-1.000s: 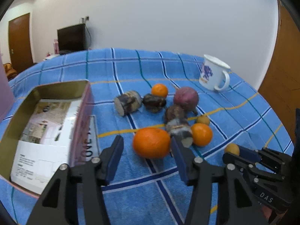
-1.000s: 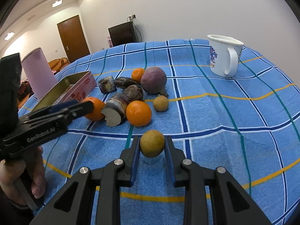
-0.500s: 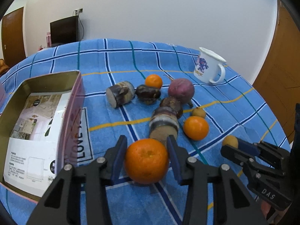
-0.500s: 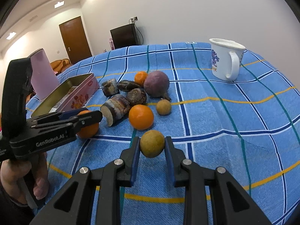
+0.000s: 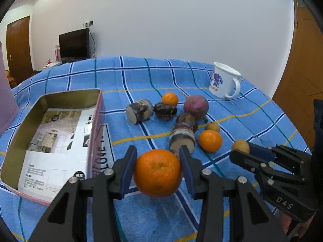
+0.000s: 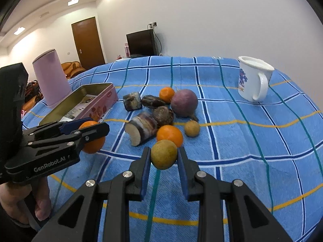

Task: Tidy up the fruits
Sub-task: 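Carry the orange and the brown fruit over the tin box with both grippers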

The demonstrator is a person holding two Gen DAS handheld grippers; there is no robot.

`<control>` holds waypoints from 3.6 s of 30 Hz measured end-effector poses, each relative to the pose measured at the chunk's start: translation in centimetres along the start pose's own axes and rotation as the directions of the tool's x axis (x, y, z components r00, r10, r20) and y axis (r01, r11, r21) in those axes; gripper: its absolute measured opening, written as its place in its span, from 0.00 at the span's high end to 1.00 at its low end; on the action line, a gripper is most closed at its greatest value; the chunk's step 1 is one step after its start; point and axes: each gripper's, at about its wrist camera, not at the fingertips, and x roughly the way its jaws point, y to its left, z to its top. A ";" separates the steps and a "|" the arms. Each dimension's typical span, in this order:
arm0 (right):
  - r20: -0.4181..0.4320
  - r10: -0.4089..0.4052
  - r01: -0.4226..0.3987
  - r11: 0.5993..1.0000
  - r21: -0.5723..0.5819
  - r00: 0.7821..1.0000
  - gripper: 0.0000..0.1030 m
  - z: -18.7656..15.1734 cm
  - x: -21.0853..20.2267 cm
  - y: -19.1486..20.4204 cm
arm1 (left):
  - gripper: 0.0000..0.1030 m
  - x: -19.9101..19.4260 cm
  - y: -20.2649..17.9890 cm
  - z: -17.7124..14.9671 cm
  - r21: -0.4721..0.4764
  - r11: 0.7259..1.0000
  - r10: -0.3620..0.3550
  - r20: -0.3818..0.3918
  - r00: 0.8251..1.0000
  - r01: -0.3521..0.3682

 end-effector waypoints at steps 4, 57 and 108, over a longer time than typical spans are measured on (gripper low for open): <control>0.013 0.002 -0.002 1.000 -0.018 1.000 0.73 0.5 -0.2 0.6 | 0.56 -1.0 0.1 0.1 0.007 1.000 0.009 0.032 0.999 -0.009; 0.136 0.097 -0.069 0.978 -0.198 0.986 0.73 7.0 -1.6 6.9 | 0.56 -5.1 5.3 1.6 -0.047 0.976 0.216 0.159 0.963 -0.212; -0.113 0.220 -0.243 0.932 -0.269 0.969 0.73 8.8 11.3 15.8 | 0.56 -2.6 13.7 2.2 -0.102 0.946 0.317 0.072 0.946 -0.309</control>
